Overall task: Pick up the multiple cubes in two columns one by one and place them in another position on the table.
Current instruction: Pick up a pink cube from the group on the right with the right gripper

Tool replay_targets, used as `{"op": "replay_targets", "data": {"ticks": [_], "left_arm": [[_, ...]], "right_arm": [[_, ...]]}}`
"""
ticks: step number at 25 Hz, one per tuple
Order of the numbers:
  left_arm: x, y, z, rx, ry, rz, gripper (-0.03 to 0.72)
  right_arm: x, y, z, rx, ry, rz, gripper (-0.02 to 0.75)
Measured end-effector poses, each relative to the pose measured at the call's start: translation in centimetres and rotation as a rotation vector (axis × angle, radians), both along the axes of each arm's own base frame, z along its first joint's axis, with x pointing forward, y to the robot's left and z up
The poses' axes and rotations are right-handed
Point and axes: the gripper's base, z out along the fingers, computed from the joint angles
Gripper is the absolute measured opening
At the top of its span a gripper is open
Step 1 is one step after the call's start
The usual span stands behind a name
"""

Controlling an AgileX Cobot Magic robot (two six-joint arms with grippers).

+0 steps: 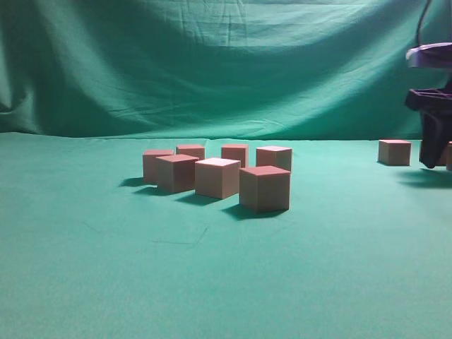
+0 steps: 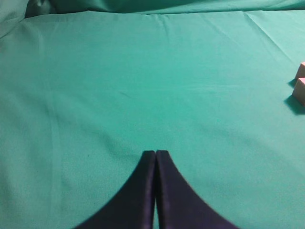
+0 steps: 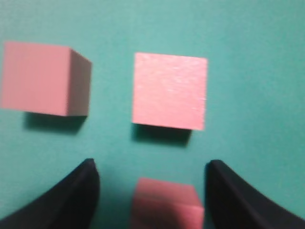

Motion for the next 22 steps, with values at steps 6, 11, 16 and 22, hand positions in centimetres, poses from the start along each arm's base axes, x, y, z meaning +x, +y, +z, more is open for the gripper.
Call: {"op": "replay_targets", "data": {"ticks": [6,11,16,22], "left_arm": [[0.0,0.0,0.0,0.0,0.0,0.0,0.0],[0.0,0.0,0.0,0.0,0.0,0.0,0.0],[0.0,0.0,0.0,0.0,0.0,0.0,0.0],[0.0,0.0,0.0,0.0,0.0,0.0,0.0]], "right_arm": [[-0.1,1.7,-0.1,-0.05,0.002,0.063,0.272],[-0.2,1.4,0.4,-0.077,0.053,0.031,0.272],[0.1,1.4,4.3,-0.076,0.051,0.03,0.272],[-2.3,1.3,13.8,-0.054,-0.051,0.01,0.272]]}}
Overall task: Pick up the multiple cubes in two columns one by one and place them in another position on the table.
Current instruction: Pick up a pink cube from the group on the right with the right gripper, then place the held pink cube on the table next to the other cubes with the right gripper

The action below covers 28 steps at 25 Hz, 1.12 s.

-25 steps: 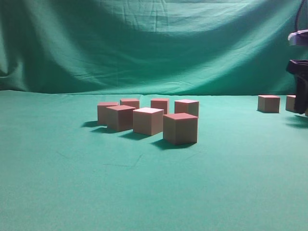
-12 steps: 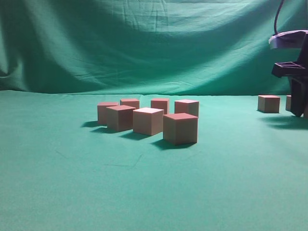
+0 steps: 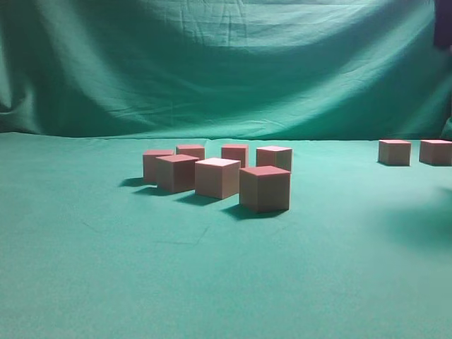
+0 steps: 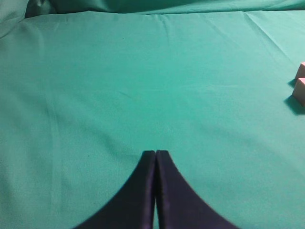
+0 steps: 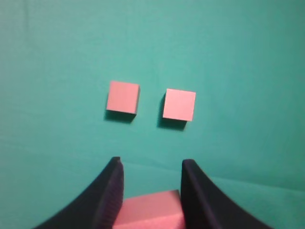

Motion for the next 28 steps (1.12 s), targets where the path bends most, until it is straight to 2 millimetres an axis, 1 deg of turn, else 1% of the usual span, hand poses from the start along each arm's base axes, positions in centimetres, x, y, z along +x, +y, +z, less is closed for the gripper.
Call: {"op": "replay_targets", "data": {"ticks": [4,6,8,10,13,15,17,19,22,25,28], "left_arm": [[0.0,0.0,0.0,0.0,0.0,0.0,0.0],[0.0,0.0,0.0,0.0,0.0,0.0,0.0],[0.0,0.0,0.0,0.0,0.0,0.0,0.0],[0.0,0.0,0.0,0.0,0.0,0.0,0.0],[0.0,0.0,0.0,0.0,0.0,0.0,0.0],[0.0,0.0,0.0,0.0,0.0,0.0,0.0],[0.0,0.0,0.0,0.0,0.0,0.0,0.0],[0.0,0.0,0.0,0.0,0.0,0.0,0.0],[0.0,0.0,0.0,0.0,0.0,0.0,0.0],[0.0,0.0,0.0,0.0,0.0,0.0,0.0],[0.0,0.0,0.0,0.0,0.0,0.0,0.0]], "right_arm": [[-3.2,-0.2,4.2,0.002,-0.003,0.01,0.272],[-4.9,-0.3,5.7,0.006,0.012,0.004,0.272],[-6.3,-0.4,7.0,0.019,0.02,-0.022,0.272],[-7.4,-0.5,8.1,0.038,0.001,-0.054,0.272],[-9.3,-0.4,9.1,0.075,-0.022,-0.083,0.272],[-11.2,-0.3,8.9,0.107,-0.011,-0.089,0.272],[-13.1,-0.1,8.2,0.143,0.016,-0.087,0.272],[-15.1,0.1,7.1,0.168,0.053,-0.08,0.272],[-18.3,1.0,4.7,0.187,0.112,-0.04,0.272],[-20.4,2.3,2.7,0.217,0.133,0.017,0.272],[-21.5,3.8,1.1,0.258,0.161,0.078,0.272]]}}
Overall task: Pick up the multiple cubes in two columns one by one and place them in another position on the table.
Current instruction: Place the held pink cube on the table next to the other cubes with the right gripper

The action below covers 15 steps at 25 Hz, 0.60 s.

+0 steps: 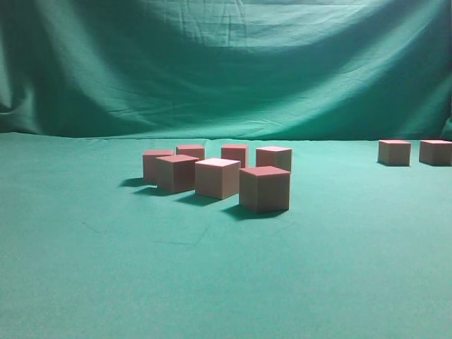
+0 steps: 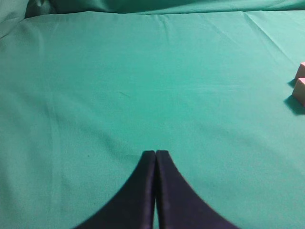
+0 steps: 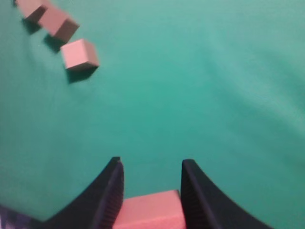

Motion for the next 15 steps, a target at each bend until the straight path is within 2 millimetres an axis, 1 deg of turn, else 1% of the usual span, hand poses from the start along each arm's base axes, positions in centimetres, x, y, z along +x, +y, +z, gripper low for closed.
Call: {"op": "replay_targets", "data": {"ticks": [3,7,9,12,15], "left_arm": [[0.0,0.0,0.0,0.0,0.0,0.0,0.0],[0.0,0.0,0.0,0.0,0.0,0.0,0.0],[0.0,0.0,0.0,0.0,0.0,0.0,0.0],[0.0,0.0,0.0,0.0,0.0,0.0,0.0],[0.0,0.0,0.0,0.0,0.0,0.0,0.0]], "right_arm": [[-0.6,1.8,-0.5,0.034,-0.022,0.074,0.272],[-1.2,4.6,-0.1,0.09,-0.13,0.186,0.272],[-1.3,6.2,-0.2,0.107,-0.17,0.244,0.272],[-1.0,8.6,-1.3,0.104,-0.209,0.347,0.272],[-0.1,10.3,-3.1,0.078,-0.194,0.388,0.272]]}}
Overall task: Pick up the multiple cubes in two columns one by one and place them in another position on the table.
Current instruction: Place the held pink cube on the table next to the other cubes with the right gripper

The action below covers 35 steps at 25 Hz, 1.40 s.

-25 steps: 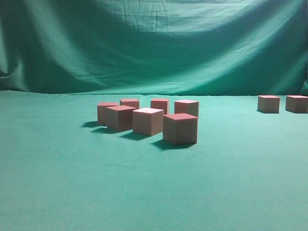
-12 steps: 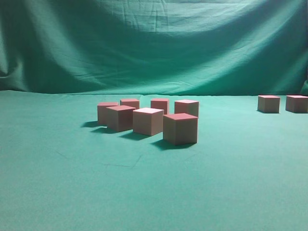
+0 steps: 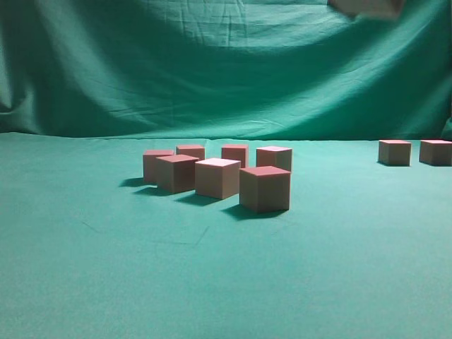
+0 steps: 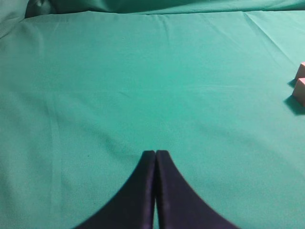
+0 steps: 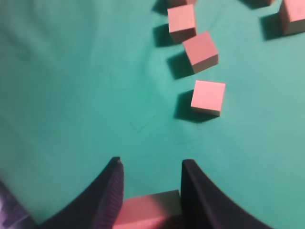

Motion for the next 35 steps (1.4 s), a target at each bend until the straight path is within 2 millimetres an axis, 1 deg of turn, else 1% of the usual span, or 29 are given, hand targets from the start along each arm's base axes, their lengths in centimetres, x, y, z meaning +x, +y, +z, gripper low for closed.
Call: {"op": "replay_targets", "data": {"ticks": [4,8,15,23,26,35], "left_arm": [[0.0,0.0,0.0,0.0,0.0,0.0,0.0],[0.0,0.0,0.0,0.0,0.0,0.0,0.0],[0.0,0.0,0.0,0.0,0.0,0.0,0.0],[0.0,0.0,0.0,0.0,0.0,0.0,0.0],[0.0,0.0,0.0,0.0,0.0,0.0,0.0],[0.0,0.0,0.0,0.0,0.0,0.0,0.0]], "right_arm": [[1.7,1.3,-2.8,-0.051,0.034,-0.009,0.272],[2.9,2.3,-5.2,-0.103,0.048,0.003,0.272],[3.8,5.0,-7.6,-0.182,0.009,0.094,0.272],[3.8,6.5,-8.9,-0.182,-0.034,0.127,0.272],[3.9,6.7,-9.6,-0.195,-0.03,0.131,0.272],[4.3,6.9,-10.7,-0.209,-0.018,0.111,0.272]]}}
